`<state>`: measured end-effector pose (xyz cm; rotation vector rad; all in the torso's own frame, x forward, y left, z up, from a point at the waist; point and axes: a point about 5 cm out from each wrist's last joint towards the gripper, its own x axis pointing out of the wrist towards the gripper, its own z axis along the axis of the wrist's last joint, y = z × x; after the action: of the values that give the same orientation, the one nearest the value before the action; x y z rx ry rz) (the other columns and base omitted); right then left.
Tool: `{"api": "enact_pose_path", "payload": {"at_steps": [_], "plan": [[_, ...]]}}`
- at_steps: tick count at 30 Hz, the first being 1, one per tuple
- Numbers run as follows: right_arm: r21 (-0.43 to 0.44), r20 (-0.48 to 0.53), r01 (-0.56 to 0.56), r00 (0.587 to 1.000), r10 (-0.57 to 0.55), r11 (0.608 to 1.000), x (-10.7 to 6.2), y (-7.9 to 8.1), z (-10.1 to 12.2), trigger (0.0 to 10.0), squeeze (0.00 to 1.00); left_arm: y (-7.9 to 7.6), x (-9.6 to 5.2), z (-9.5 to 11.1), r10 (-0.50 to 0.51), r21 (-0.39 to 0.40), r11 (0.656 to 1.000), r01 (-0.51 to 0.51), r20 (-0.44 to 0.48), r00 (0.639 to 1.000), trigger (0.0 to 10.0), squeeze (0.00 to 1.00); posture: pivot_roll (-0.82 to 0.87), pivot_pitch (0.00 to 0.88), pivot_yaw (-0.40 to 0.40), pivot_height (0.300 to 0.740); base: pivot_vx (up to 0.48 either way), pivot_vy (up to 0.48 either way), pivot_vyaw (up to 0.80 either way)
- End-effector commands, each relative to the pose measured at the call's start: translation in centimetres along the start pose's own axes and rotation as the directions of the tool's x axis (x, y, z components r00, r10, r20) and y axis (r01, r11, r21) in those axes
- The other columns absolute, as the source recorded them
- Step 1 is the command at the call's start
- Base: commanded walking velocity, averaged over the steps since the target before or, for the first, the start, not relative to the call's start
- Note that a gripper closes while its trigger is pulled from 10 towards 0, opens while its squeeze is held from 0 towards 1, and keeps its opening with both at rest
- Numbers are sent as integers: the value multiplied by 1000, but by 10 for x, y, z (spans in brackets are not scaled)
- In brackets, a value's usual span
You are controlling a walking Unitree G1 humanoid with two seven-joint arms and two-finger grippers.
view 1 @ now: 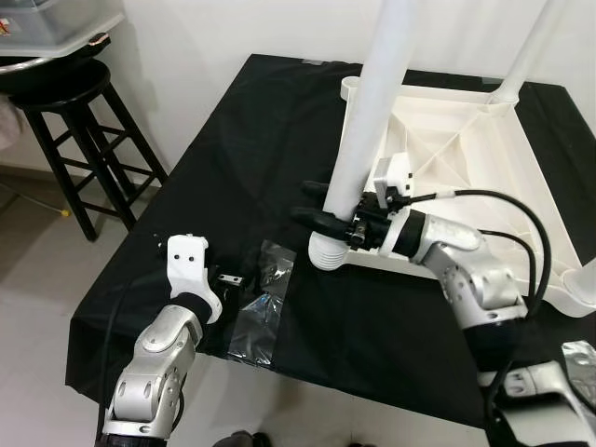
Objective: Building children table
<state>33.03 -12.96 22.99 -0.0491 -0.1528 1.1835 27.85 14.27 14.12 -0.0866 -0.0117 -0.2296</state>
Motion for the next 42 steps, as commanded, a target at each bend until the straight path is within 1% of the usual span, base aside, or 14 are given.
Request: {"api": "enact_pose_path", "payload": {"at_steps": [1,5,6,7,8,12,14,16,21,24,28,31,35,42], "plan": [[-1,9,-14,1000,14,1000,-2,-1,3,10000,0,1,-4,-5,1,23,1000,0,-34,999,10000,0,13,214,-7,740,0,-428,0],[-4,4,-33,999,33,999,-1,-1,5,10000,0,2,-5,-2,21,26,999,-21,-19,1000,10000,0,16,230,-7,740,259,-401,0],[-3,2,-63,998,63,998,0,0,8,10000,0,5,-7,0,46,19,999,-46,-17,999,10000,0,20,266,-5,740,0,0,0],[-3,2,-63,998,63,998,0,0,8,10000,0,5,-7,0,46,19,999,-46,-17,999,10000,0,20,266,-5,740,0,0,0],[2,-11,-160,987,160,987,2,3,13,10000,0,8,-13,5,81,21,997,-81,-11,997,10000,0,24,301,-6,740,0,0,0],[13,-30,-249,968,249,969,3,5,17,10000,0,8,-17,7,94,26,995,-94,-7,996,10000,0,26,319,-7,740,0,0,0],[19,-62,-337,939,338,941,1,8,21,10000,0,8,-21,10,103,27,994,-103,-4,995,10000,0,28,336,-12,740,0,0,0],[17,-72,-367,927,368,930,2,7,24,10000,0,9,-23,11,106,27,994,-106,-2,994,10000,0,26,346,-14,740,0,0,0],[1,-72,-390,918,389,921,9,5,30,10000,0,10,-25,13,110,22,994,-110,0,994,10000,0,29,359,-16,740,0,0,0],[-17,-26,-405,914,405,914,20,5,39,10000,0,8,-28,14,109,11,994,-109,-14,994,10000,0,38,367,-16,740,0,480,0],[-18,47,-434,900,434,901,26,3,56,10000,0,6,-31,17,120,17,993,-120,-5,993,10000,0,43,371,-17,740,0,360,0],[-24,66,-444,894,444,896,27,2,62,10000,0,6,-31,17,122,15,992,-122,-6,993,10000,0,41,372,-17,740,0,0,0],[-43,67,-454,888,456,890,29,1,68,10000,0,6,-32,17,122,14,992,-122,-9,992,10000,0,37,371,-20,740,0,0,0],[-74,7,-480,876,482,874,32,-1,69,10000,0,5,-32,17,124,10,992,-124,-15,992,10000,0,33,367,-21,740,0,0,0]]}}
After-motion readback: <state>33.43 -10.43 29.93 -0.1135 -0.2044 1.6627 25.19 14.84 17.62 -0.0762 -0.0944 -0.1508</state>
